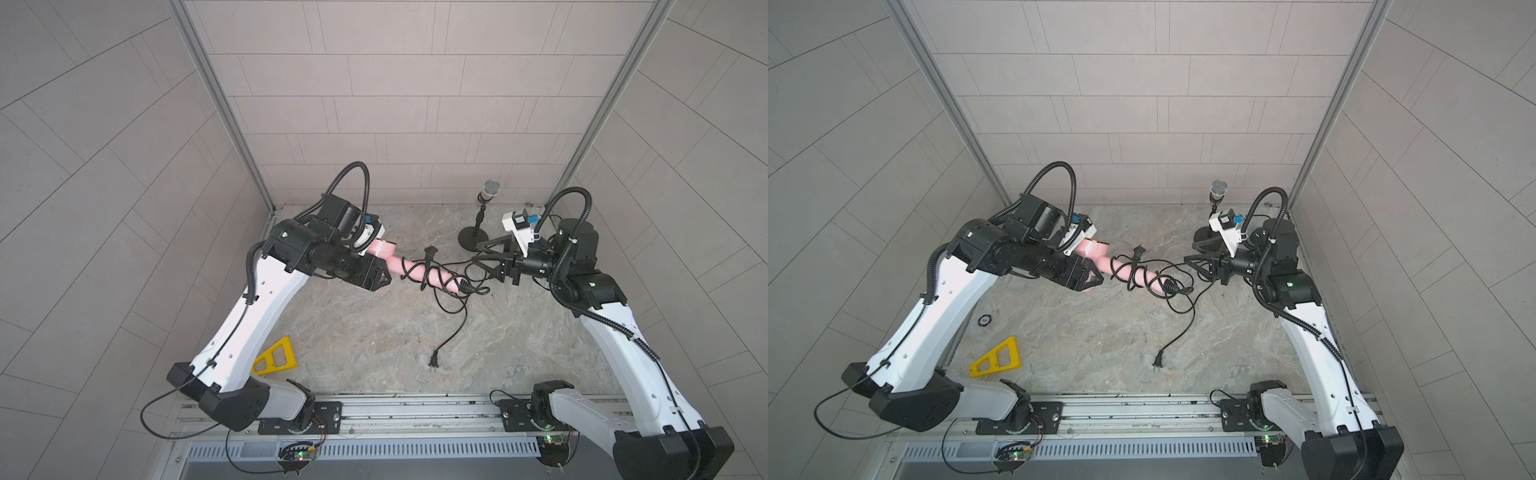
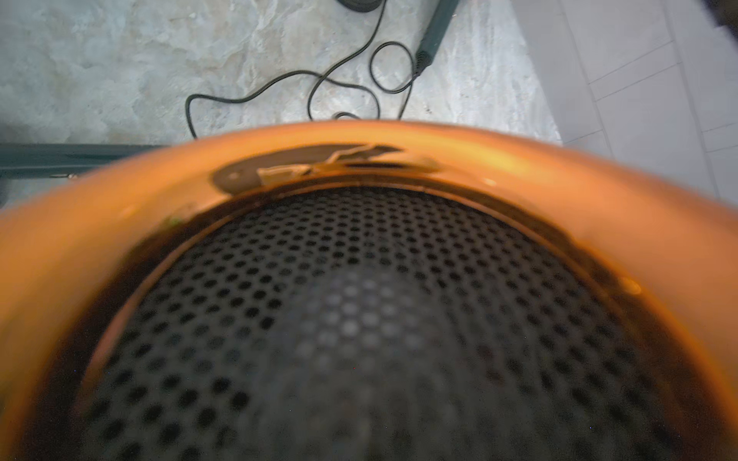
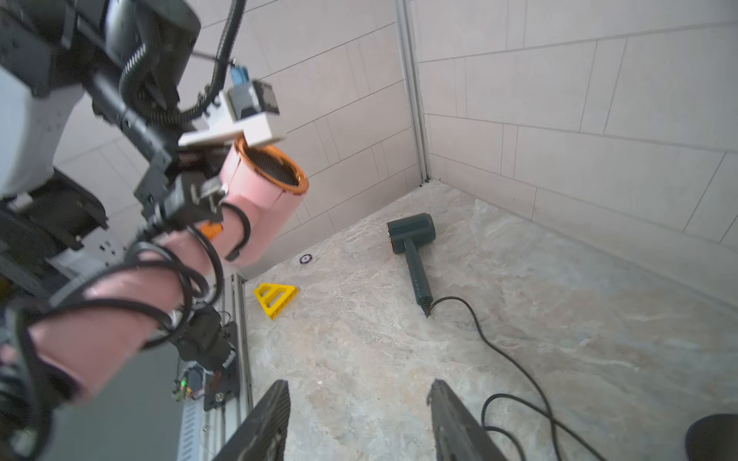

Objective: Wrap the cord around the hair dryer
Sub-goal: Wrap the power cord around the hair dryer.

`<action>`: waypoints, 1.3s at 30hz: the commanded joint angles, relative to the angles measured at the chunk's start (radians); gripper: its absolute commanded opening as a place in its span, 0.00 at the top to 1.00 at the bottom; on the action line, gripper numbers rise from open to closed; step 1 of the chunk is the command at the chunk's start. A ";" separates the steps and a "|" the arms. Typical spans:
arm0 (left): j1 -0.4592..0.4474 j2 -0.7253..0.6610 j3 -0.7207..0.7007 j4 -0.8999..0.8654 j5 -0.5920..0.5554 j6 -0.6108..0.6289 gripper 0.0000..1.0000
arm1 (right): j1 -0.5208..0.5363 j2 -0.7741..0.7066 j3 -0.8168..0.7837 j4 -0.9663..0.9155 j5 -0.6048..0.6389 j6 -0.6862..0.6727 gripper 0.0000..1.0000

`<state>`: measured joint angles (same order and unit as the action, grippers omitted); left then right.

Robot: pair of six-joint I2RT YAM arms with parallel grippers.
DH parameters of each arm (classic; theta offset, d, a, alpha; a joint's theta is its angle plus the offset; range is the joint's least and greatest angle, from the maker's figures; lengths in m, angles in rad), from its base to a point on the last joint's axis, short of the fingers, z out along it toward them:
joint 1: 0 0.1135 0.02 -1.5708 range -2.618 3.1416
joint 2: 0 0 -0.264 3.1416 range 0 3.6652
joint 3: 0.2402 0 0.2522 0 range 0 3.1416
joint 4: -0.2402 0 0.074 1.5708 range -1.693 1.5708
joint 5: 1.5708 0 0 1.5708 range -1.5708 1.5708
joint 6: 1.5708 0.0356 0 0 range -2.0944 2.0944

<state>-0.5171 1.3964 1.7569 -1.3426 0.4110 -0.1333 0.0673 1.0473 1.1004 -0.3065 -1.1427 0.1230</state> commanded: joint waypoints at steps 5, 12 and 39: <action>0.010 0.000 -0.036 0.077 -0.004 0.026 1.00 | 0.078 -0.042 0.010 0.020 0.062 0.408 0.44; 0.014 0.024 -0.062 0.099 -0.025 -0.001 1.00 | 0.310 -0.032 0.212 -0.424 0.553 0.149 0.45; 0.049 -0.025 -0.027 0.165 0.124 -0.096 1.00 | 0.234 -0.187 -0.462 0.634 0.227 0.352 0.29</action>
<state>-0.4732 1.4117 1.6833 -1.2362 0.4770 -0.2104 0.2298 0.8715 0.6193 0.2516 -0.9279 0.5255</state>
